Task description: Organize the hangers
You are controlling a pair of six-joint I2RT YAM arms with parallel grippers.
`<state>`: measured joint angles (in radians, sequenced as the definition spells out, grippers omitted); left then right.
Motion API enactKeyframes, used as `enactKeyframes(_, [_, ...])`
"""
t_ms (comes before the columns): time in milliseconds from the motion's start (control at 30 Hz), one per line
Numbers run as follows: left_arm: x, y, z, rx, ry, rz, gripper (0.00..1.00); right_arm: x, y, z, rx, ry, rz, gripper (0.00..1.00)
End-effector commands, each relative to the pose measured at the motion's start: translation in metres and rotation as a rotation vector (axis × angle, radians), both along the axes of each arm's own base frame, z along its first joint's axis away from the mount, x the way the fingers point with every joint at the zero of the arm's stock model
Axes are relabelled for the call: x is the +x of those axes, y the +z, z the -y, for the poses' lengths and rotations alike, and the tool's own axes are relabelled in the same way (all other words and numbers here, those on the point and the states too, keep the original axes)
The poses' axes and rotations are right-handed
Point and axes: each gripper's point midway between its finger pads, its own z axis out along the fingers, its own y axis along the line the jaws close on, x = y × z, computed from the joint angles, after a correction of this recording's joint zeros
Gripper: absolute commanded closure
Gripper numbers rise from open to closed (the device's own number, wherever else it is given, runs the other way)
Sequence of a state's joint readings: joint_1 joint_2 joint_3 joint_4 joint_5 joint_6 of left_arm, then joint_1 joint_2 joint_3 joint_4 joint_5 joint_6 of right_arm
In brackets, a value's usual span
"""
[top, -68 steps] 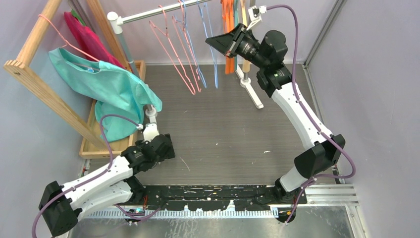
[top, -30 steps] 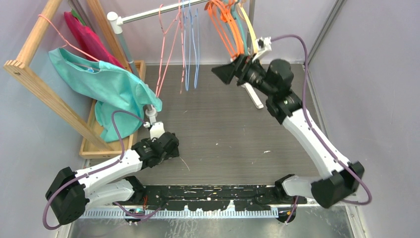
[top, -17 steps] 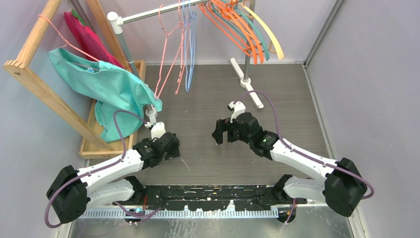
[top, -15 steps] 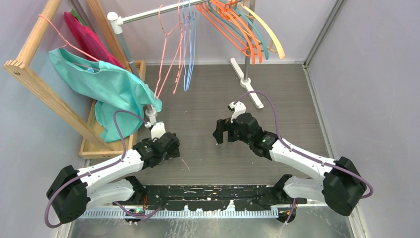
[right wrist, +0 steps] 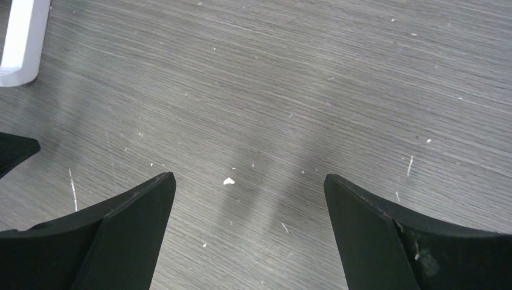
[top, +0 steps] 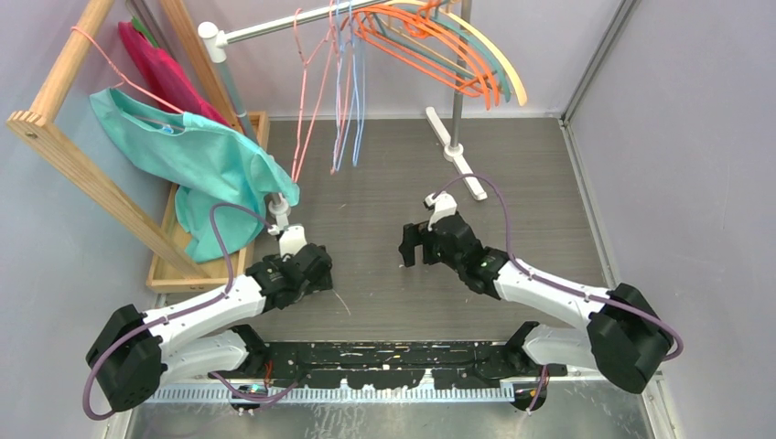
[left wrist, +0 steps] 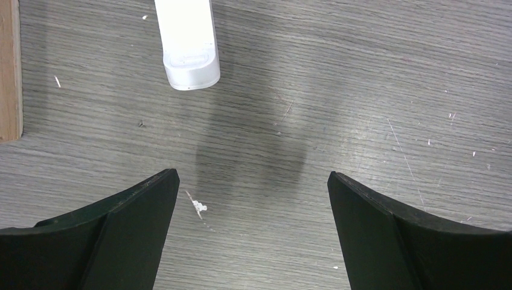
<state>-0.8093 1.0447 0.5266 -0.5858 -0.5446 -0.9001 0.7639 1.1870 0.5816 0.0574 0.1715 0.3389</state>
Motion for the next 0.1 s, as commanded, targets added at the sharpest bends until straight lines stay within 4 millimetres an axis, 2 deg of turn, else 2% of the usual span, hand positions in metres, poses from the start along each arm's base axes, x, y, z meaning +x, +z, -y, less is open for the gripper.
enactKeyframes(0, [0.0083,0.0045,0.0029,-0.009,0.006,0.032,0.02,0.0152,0.0312,0.0040,0.038,-0.056,0.125,0.00])
enactKeyframes(67, [0.0083,0.0043,0.0031,-0.010,0.005,0.033,0.02,0.0176,0.0311,0.0066,0.031,-0.078,0.124,0.00])
